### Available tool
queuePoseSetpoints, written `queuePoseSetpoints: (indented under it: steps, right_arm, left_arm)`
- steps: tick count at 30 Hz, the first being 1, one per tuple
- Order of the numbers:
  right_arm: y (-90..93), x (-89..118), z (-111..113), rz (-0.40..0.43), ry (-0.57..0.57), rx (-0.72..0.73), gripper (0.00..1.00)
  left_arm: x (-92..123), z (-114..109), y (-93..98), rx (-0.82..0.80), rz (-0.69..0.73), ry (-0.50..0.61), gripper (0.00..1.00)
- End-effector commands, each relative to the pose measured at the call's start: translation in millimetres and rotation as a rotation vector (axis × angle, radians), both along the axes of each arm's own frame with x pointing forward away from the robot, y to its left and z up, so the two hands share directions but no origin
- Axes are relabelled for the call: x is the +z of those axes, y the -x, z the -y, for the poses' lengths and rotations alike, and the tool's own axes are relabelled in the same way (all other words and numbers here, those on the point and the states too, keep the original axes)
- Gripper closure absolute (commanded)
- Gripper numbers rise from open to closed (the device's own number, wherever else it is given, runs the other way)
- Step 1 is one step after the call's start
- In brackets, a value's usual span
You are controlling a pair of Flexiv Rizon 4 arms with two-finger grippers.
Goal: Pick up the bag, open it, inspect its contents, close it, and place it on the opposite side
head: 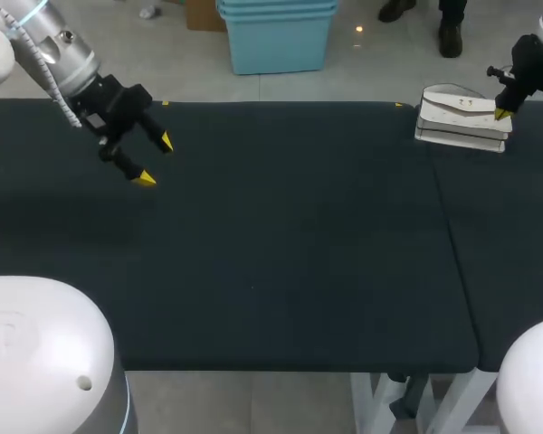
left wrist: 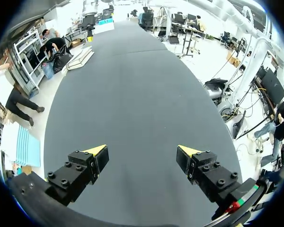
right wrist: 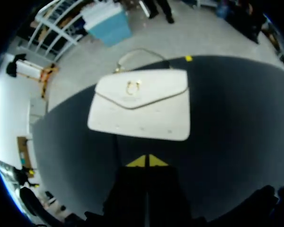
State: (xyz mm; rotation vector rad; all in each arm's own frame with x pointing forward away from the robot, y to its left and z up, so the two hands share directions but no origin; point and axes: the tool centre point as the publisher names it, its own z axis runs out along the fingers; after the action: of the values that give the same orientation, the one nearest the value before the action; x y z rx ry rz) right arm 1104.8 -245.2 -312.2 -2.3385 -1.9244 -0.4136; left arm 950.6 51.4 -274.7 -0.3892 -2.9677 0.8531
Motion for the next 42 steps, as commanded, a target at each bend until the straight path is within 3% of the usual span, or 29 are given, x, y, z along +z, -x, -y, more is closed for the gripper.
queuePoseSetpoints:
  steps: [1, 6, 9, 10, 11, 18, 23, 28, 42]
  right_arm:
    - [23.4, 8.8, -5.7, 0.09, 0.026, -0.031, 1.0]
    - [31.4, 6.8, -11.0, 0.097, 0.02, -0.038, 1.0]
    - [34.5, 5.2, -5.9, 0.103, 0.013, -0.055, 0.69]
    - [35.4, 4.9, -2.9, 0.103, 0.014, -0.059, 0.53]
    - [35.9, 4.7, 1.0, 0.104, 0.009, -0.071, 0.0]
    - [33.5, -0.1, 38.5, 0.088, -0.012, -0.14, 0.0]
    - [26.6, -5.8, 57.7, 0.077, -0.032, -0.167, 0.0]
    - [15.8, -13.8, 63.8, 0.065, -0.053, -0.171, 0.0]
    - [-22.3, -27.6, 68.2, 0.018, -0.091, -0.197, 0.0]
  left_arm:
    - [-0.9, -0.2, -0.4, -0.001, 0.001, 0.003, 0.0]
    - [-0.9, -0.2, -0.4, -0.001, 0.001, 0.003, 0.0]
    - [-0.9, -0.2, -0.4, -0.001, 0.001, 0.003, 0.0]
    - [-0.9, -0.2, -0.4, -0.001, 0.001, 0.003, 0.0]
    - [-0.9, -0.2, -0.4, -0.001, 0.001, 0.003, 0.0]
    - [-3.3, -0.5, -2.1, 0.018, -0.011, 0.004, 0.0]
    - [-13.5, -1.3, -4.4, 0.061, -0.01, 0.064, 0.0]
    - [-23.1, 0.1, -5.5, 0.071, -0.014, 0.132, 0.0]
    - [-30.0, 10.2, -10.9, 0.054, -0.069, 0.129, 0.0]
